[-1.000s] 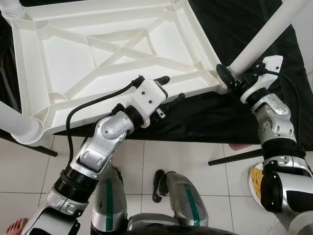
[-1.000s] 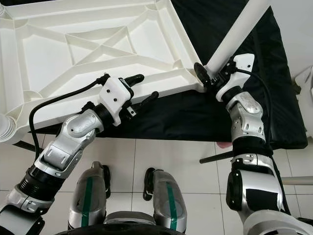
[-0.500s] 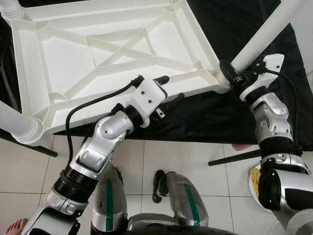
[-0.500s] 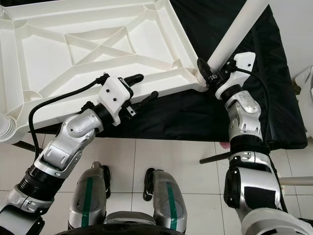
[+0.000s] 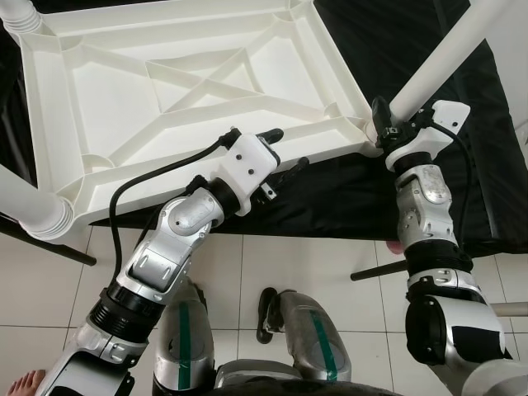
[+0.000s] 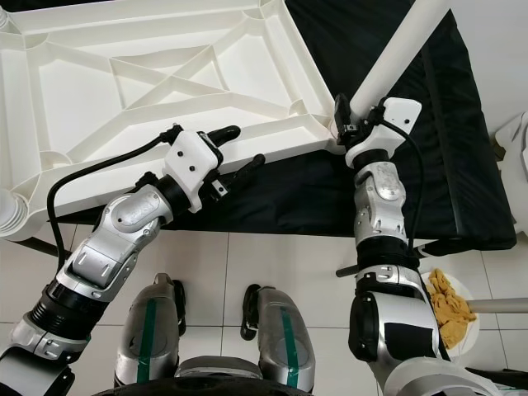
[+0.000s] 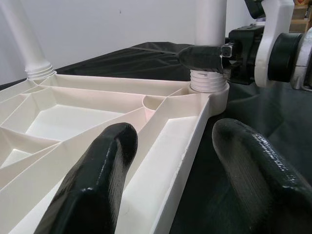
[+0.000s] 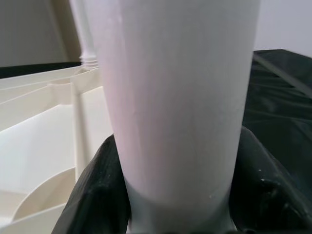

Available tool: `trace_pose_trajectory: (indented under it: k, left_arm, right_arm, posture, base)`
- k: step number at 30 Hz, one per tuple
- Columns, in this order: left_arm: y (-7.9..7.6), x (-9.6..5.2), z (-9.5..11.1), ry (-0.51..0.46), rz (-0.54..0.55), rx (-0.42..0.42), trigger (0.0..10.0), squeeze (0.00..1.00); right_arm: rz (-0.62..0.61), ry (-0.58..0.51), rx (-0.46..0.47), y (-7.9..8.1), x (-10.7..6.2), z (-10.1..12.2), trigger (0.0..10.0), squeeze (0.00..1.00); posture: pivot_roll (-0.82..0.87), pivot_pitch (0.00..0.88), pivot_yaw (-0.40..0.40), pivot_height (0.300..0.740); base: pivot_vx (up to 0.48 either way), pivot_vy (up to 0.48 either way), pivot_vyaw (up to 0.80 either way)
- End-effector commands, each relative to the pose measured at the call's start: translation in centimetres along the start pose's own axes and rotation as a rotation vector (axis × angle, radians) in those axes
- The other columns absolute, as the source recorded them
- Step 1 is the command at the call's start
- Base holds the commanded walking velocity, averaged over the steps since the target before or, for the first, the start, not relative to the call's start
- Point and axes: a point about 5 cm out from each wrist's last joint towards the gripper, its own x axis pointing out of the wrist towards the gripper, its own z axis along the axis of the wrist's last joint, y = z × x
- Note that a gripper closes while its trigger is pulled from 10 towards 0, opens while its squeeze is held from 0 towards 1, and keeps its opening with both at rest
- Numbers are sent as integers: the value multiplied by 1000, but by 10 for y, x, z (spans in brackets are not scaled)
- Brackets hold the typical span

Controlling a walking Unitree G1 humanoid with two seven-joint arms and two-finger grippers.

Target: Building children table

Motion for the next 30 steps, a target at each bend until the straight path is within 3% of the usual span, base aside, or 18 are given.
trace_pose_trajectory:
  k: [1, 8, 18, 19, 20, 21, 24, 25, 30]
  left_arm:
    - [-4, -1, 0, 10, -42, 8, 10000, 0]
    - [-4, -1, 0, 10, -40, 5, 10000, 0]
    - [-3, -1, 0, 11, -33, 10, 10000, 0]
    - [-3, -1, 0, 11, -32, 10, 10000, 0]
    - [-3, -1, 0, 11, -32, 10, 10000, 0]
    - [-3, -1, 0, 11, -32, 11, 10000, 0]
    - [-2, -1, 0, 11, -30, 11, 10000, 0]
    - [-2, -1, 0, 10, -30, 12, 10000, 0]
    - [-2, 0, 1, 7, -32, 12, 10000, 0]
  right_arm:
    - [-102, 92, -4, -10, -10, -18, 0, 0]
    - [-316, 111, 43, 13, -16, -19, 0, 0]
    - [-342, 129, 24, 14, -15, -18, 0, 0]
    - [-336, 130, 22, 16, -16, -17, 3137, 0]
    - [-336, 130, 22, 16, -16, -17, 3137, 0]
    - [-336, 131, 11, 17, -16, -16, 10000, 0]
    - [-315, 131, -1, 21, -16, -15, 10000, 0]
    - [-299, 125, -4, 23, -16, -14, 10000, 1000]
    - [-252, 99, -15, 24, -16, -10, 10000, 1000]
  posture:
    - [108, 67, -107, 740]
    - [112, 67, -111, 740]
    - [117, 68, -115, 740]
    - [117, 68, -115, 740]
    - [117, 68, -115, 740]
    - [117, 68, -115, 740]
    - [115, 68, -116, 740]
    - [112, 69, -116, 740]
    - [109, 71, -116, 740]
  base:
    - [0, 0, 0]
    - [0, 0, 0]
    - [0, 0, 0]
    - [0, 0, 0]
    - [0, 0, 0]
    - [0, 0, 0]
    - [0, 0, 0]
    - [0, 0, 0]
    - [0, 0, 0]
